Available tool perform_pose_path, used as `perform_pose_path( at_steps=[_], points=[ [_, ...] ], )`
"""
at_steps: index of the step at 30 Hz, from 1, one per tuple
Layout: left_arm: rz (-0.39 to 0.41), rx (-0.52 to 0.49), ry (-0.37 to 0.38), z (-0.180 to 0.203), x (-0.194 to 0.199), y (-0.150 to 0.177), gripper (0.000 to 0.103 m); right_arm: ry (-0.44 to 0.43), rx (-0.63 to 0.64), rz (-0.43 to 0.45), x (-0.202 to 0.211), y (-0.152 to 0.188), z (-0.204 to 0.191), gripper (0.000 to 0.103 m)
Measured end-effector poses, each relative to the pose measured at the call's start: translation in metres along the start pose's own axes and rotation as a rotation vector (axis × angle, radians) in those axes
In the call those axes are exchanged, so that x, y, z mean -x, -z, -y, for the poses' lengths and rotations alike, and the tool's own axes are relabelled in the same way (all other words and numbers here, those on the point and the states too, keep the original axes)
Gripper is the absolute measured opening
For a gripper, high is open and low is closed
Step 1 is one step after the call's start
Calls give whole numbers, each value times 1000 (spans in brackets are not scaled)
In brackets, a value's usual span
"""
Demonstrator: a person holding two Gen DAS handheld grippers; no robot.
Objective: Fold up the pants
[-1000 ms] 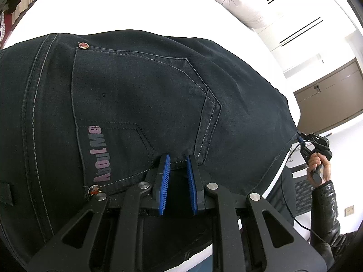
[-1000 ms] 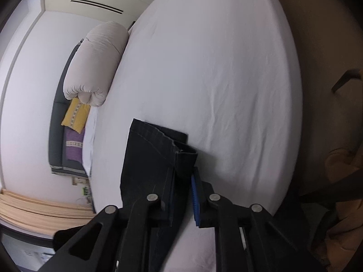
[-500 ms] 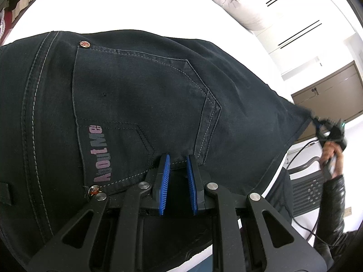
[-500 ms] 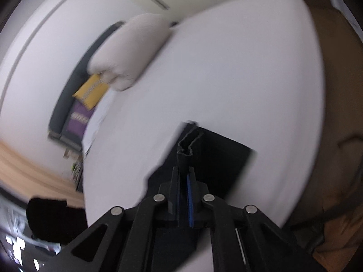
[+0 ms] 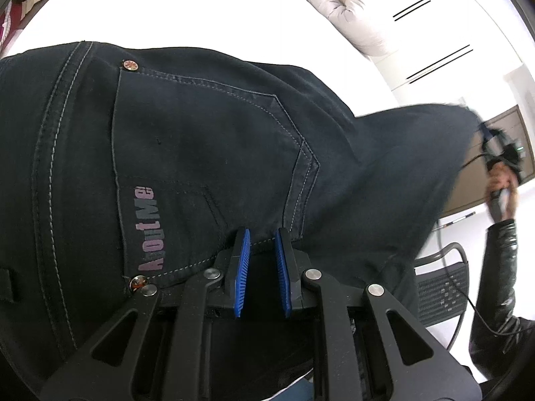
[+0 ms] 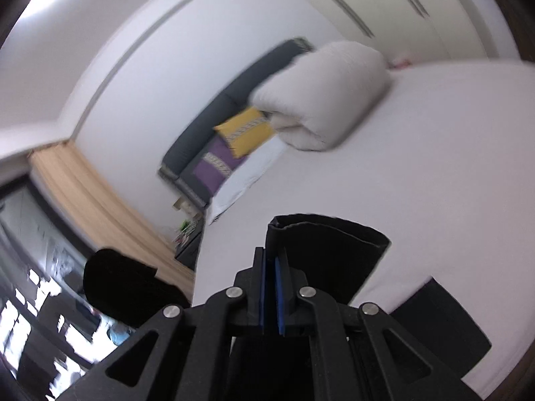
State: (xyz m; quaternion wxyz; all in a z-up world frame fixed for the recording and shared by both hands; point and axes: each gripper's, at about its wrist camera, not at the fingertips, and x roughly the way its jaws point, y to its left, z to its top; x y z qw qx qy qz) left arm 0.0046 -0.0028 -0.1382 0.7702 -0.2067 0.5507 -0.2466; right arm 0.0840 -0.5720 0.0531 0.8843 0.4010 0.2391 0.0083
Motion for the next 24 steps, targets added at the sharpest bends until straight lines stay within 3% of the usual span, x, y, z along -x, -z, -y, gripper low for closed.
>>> perform_pose_path(
  at_steps=[6,8,11,24],
  points=[
    [-22,-38,-19,1,-2,0,16,142,-467,-26,1,88,176,6],
    [-30,-49,-27,3,-3,-1,16,174,-534,-18,11,106,205,6],
    [-30,-48,-38,3,-4,0,16,169,-560,-13,17,121,220,6],
    [-64,-85,-77,22,-15,6,16,264,-537,38,27,113,211,5]
  ],
)
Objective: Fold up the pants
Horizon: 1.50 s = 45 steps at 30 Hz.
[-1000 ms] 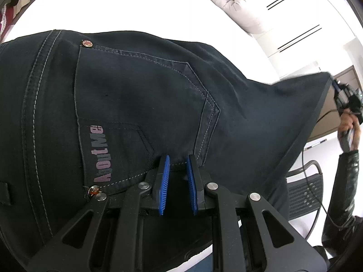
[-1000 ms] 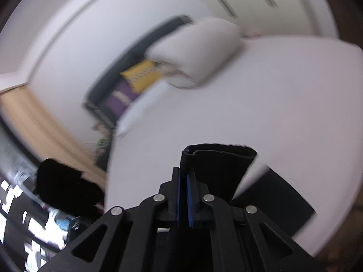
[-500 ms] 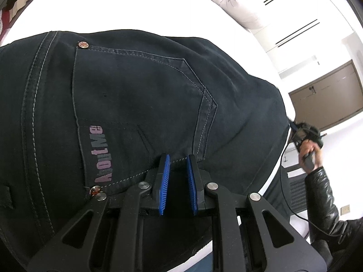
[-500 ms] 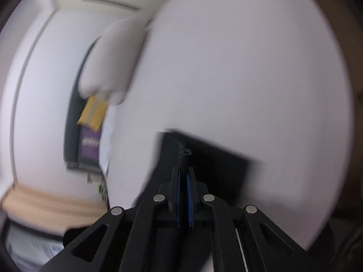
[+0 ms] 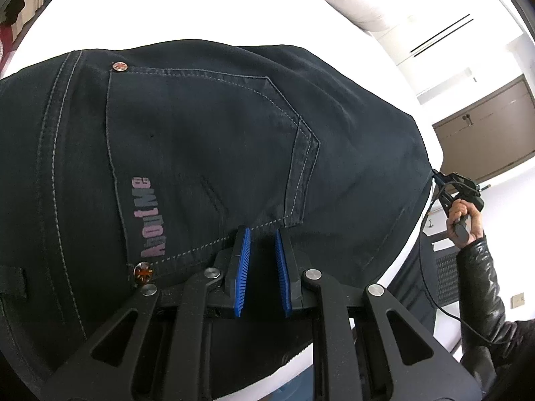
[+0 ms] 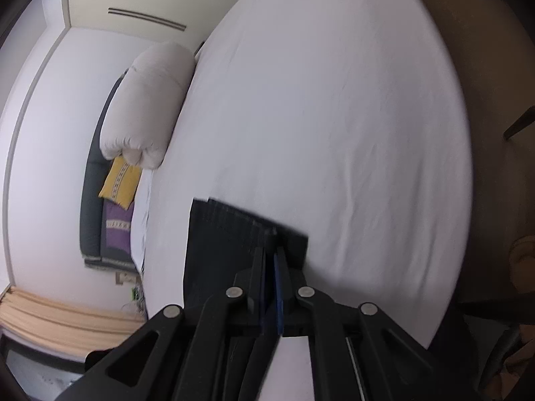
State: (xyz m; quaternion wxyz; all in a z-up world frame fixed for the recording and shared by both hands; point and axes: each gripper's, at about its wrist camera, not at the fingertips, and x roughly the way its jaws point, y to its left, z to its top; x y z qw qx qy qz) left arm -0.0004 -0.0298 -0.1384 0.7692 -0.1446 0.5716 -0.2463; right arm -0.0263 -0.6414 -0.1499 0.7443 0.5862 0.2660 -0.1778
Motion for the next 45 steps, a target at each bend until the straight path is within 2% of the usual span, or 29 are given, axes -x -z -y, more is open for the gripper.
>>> perform_pose_path(
  at_steps=[15,18,19,22,23,24,26,27,29,31,33,35,38,45],
  points=[
    [15,-6,5,-2,8,2,16,99,56,19,6,0,0,4],
    [18,-8,8,-5,10,2,16,202,28,78,13,-9,10,1],
    [19,-7,8,-5,10,2,16,212,15,91,19,-11,12,2],
    [26,-1,16,-9,10,3,16,176,103,82,46,-2,-7,14],
    [27,-1,17,-10,10,3,16,116,128,45,54,11,-18,30],
    [29,-1,19,-10,9,3,16,61,138,12,58,22,-25,60],
    [34,4,21,-12,9,4,16,-56,167,-91,60,60,-43,86],
    [37,6,22,-14,10,5,16,-117,203,-172,55,89,-55,85],
    [40,7,21,-15,11,6,16,-169,217,-277,42,127,-64,84],
    [40,7,24,-16,13,7,16,-192,189,-399,19,164,-67,77],
    [40,9,27,-17,15,9,16,-164,154,-504,-7,195,-64,61],
    [41,10,29,-18,16,9,16,-100,138,-556,-21,211,-58,53],
    [44,14,33,-21,17,11,16,-90,114,-581,-28,221,-53,45],
    [45,17,34,-24,18,11,16,-100,114,-662,-42,241,-60,45]
  ],
)
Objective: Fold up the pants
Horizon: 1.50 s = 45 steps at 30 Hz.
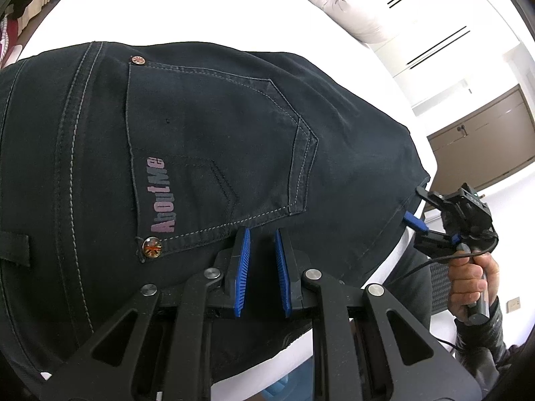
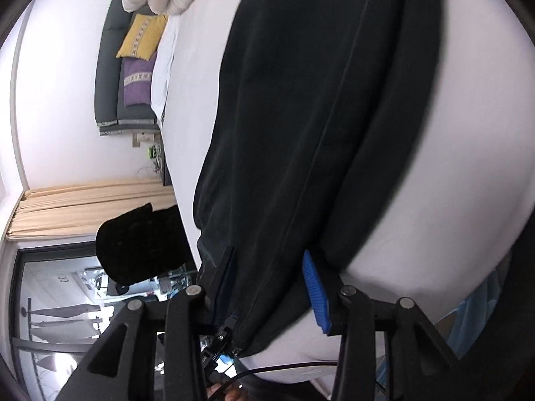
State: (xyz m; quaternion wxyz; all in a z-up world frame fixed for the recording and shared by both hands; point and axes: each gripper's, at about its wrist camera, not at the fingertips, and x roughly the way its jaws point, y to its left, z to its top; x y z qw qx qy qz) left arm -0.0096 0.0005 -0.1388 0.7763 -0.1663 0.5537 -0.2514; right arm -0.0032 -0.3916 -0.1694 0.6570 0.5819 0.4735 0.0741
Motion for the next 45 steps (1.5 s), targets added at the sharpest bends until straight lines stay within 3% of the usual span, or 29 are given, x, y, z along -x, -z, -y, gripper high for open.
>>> perform_pose_path(
  at_steps=[3,4,5,7,18,19,20,21,23,25,28,30,32,33,34,45],
  points=[
    [0,-1,-2,1,1,-1,16,-4,26,-19,-17,6,-8,40],
    [0,-2,-3,1,1,-1,16,5,44,-20,-20,6,-9,32],
    [-2,-3,-4,1,1,-2,16,21,52,-24,-22,5,-9,12],
    [-6,-8,-8,3,2,-2,16,43,61,-24,-21,5,-6,5],
    [-22,-29,-30,9,17,6,16,-6,36,-17,-9,21,19,2],
    [-15,-33,-42,12,18,5,16,-13,43,-12,-8,20,18,7],
    [-10,-41,-52,14,20,4,16,-21,54,-9,-7,21,15,18],
    [-5,-52,-57,19,20,2,16,-38,66,-9,-7,21,9,38],
    [-3,-61,-45,28,15,-6,16,-71,97,13,-5,21,0,55],
    [-10,-81,-43,36,10,-11,16,-64,100,51,-1,13,-2,55],
    [-45,-138,-55,49,-8,-14,16,-131,-25,125,14,-11,20,53],
    [-64,-163,-90,52,-16,-11,16,-147,-82,184,28,-25,35,37],
    [-59,-150,-78,49,-13,-8,16,-155,-108,236,43,-38,48,26],
    [-59,-134,-65,46,-12,-9,16,-143,-114,250,47,-41,53,11],
    [-59,-124,-57,44,-11,-8,16,-119,-120,261,50,-44,58,4],
    [-66,-106,-54,33,-10,-5,16,-71,-48,253,62,-37,52,4]
  ],
)
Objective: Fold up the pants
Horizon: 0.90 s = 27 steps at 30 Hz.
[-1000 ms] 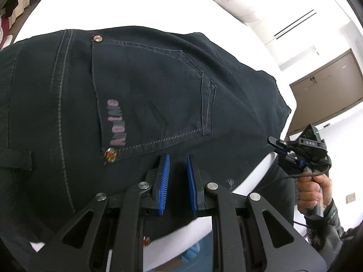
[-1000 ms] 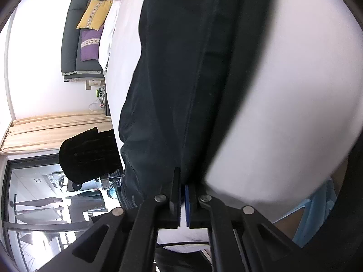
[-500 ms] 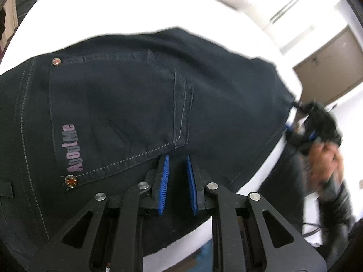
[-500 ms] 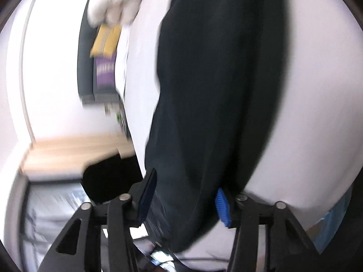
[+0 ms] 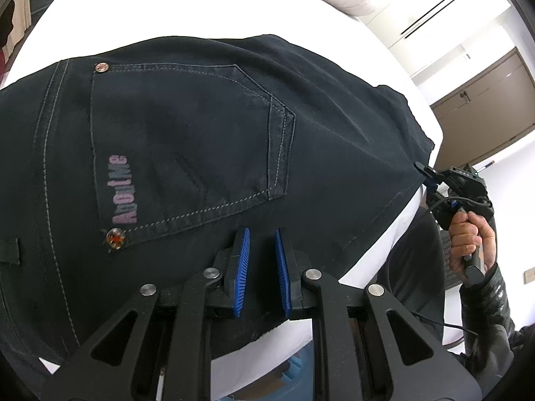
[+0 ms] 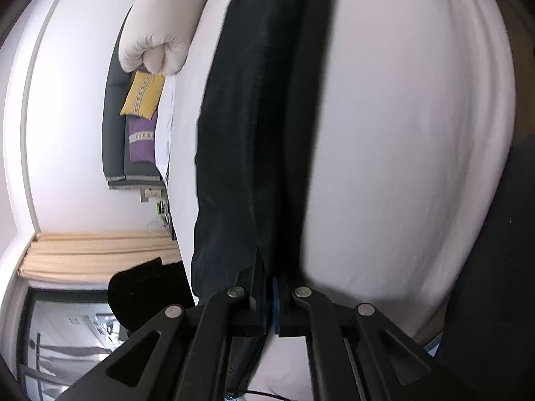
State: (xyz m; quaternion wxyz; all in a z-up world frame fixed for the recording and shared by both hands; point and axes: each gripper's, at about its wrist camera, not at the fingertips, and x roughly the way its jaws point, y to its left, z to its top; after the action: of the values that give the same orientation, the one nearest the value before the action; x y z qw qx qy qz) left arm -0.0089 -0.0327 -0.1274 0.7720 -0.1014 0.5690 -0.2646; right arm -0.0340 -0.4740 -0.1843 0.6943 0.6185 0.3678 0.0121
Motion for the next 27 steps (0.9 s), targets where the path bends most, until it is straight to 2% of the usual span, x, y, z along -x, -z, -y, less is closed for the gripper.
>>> perform_pose_path(
  at_steps=[2,5,7,8,9,11,15,19,22,26,27],
  points=[
    [4,14,8,-1,-4,-3,16,-32,-40,-7,-1,-12,4,10],
    [7,11,5,-1,-5,-3,16,-95,-87,118,9,-40,12,23],
    [8,13,6,-2,-4,-2,16,-140,-173,164,14,-59,26,21],
    [8,13,4,-2,-5,-2,16,-156,-201,178,15,-65,30,14],
    [8,12,4,-3,-3,-1,16,-136,-201,198,19,-71,31,6],
    [9,13,3,-3,-2,0,16,-113,-191,231,26,-77,34,2],
    [7,13,6,-4,0,2,16,-107,-200,289,39,-90,42,2],
    [7,13,8,-6,0,2,16,-94,-178,304,43,-100,39,2],
    [7,14,9,-6,0,2,16,-62,-174,376,53,-112,37,2],
    [9,17,14,-8,0,2,16,23,-164,400,61,-129,30,2],
    [11,20,17,-9,0,3,16,72,-139,413,64,-128,19,9]
  ],
)
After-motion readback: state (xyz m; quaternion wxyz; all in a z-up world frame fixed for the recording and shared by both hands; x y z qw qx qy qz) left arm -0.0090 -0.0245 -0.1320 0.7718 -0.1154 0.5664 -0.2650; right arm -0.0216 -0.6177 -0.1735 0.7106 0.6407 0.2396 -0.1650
